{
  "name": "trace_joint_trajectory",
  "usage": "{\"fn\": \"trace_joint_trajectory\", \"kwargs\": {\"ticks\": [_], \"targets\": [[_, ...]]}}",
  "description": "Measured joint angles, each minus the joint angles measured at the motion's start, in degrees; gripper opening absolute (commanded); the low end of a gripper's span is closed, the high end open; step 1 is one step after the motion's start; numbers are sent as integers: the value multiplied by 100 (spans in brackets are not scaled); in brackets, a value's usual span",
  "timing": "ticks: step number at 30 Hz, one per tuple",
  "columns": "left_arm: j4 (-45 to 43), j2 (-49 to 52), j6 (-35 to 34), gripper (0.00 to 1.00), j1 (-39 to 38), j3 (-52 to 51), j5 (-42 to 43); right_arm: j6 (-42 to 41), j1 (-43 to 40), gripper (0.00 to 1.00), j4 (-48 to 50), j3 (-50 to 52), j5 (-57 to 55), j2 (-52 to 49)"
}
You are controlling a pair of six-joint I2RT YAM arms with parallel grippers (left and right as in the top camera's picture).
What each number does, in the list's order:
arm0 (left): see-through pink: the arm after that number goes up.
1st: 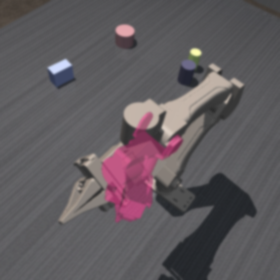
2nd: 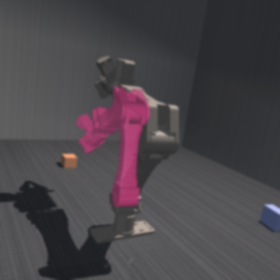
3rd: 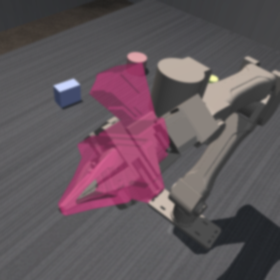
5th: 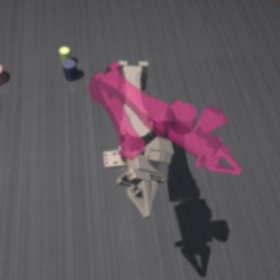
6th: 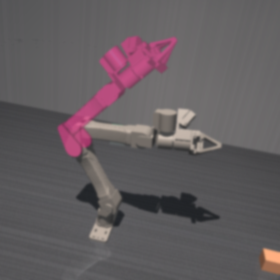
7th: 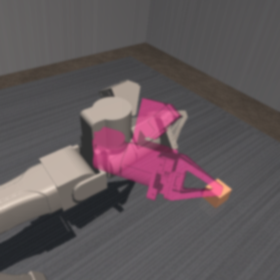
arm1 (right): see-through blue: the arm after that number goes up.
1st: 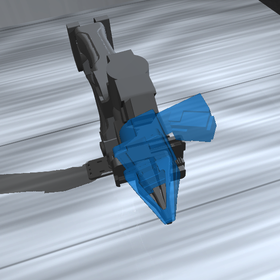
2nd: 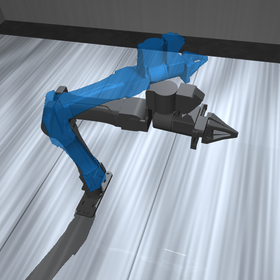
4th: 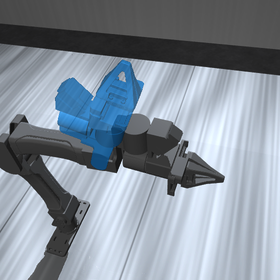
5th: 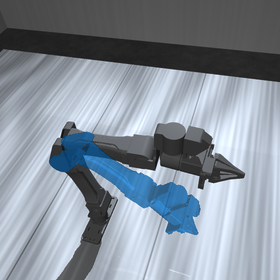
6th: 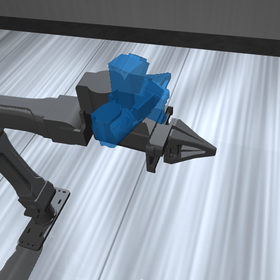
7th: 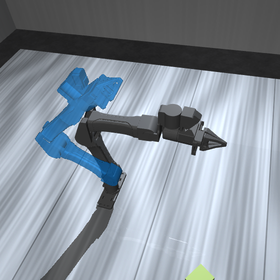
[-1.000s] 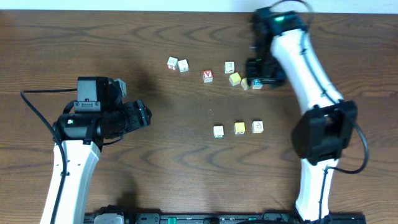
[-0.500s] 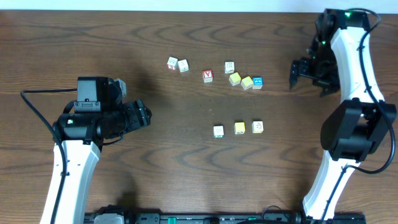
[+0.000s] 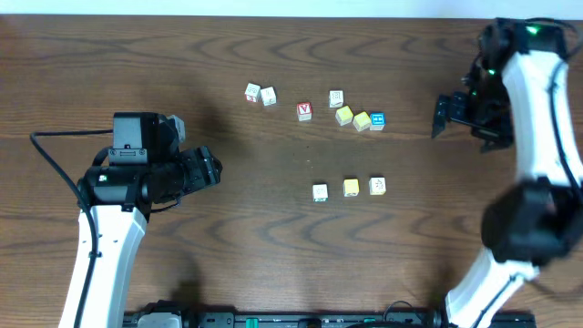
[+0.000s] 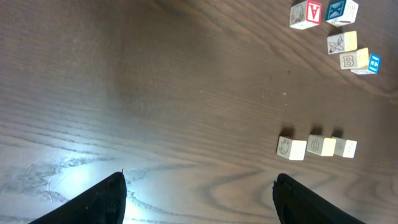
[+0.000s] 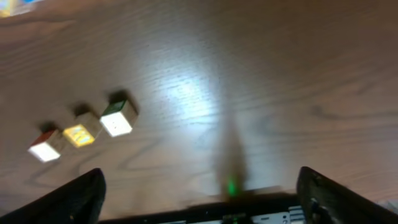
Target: Lift 3 blocks
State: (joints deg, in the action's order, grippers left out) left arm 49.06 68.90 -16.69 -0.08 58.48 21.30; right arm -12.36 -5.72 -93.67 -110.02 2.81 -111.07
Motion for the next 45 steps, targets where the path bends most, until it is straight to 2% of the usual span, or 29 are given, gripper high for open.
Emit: {"fn": "trace_joint_trajectory", "kwargs": {"ticks": [7,13,15,17,20,21,23,29,31,38,41,45], "targets": [[-2,0,0,76,0,7,4,4,-4,99,1281,2111,0,2212],[0,0,0,76,0,7,20,-42,-4,99,2693,3912,48,2756],[2,0,0,76,0,7,22,-48,-4,86,3178,4363,162,2754],[0,0,0,76,0,7,22,-68,-4,52,3670,4771,361,2754],[2,0,0,76,-2,7,28,-76,-4,18,4343,5268,715,2747],[-2,0,0,76,-2,7,28,-76,-4,9,4597,5438,857,2743],[4,0,-2,76,-2,7,28,-87,-4,1,4977,5687,1099,2743],[4,0,0,76,-2,7,42,-343,-4,1,5458,5993,1519,2743],[4,0,-2,76,-2,7,42,-514,-4,6,5567,5995,1572,2743],[4,0,0,76,-2,7,42,-831,-4,9,5716,5995,1633,2743],[-13,0,0,76,-2,7,33,-898,4,17,5810,5995,1655,2743],[-358,0,-74,76,-4,7,15,-935,125,16,5853,5995,1661,2743]]}}
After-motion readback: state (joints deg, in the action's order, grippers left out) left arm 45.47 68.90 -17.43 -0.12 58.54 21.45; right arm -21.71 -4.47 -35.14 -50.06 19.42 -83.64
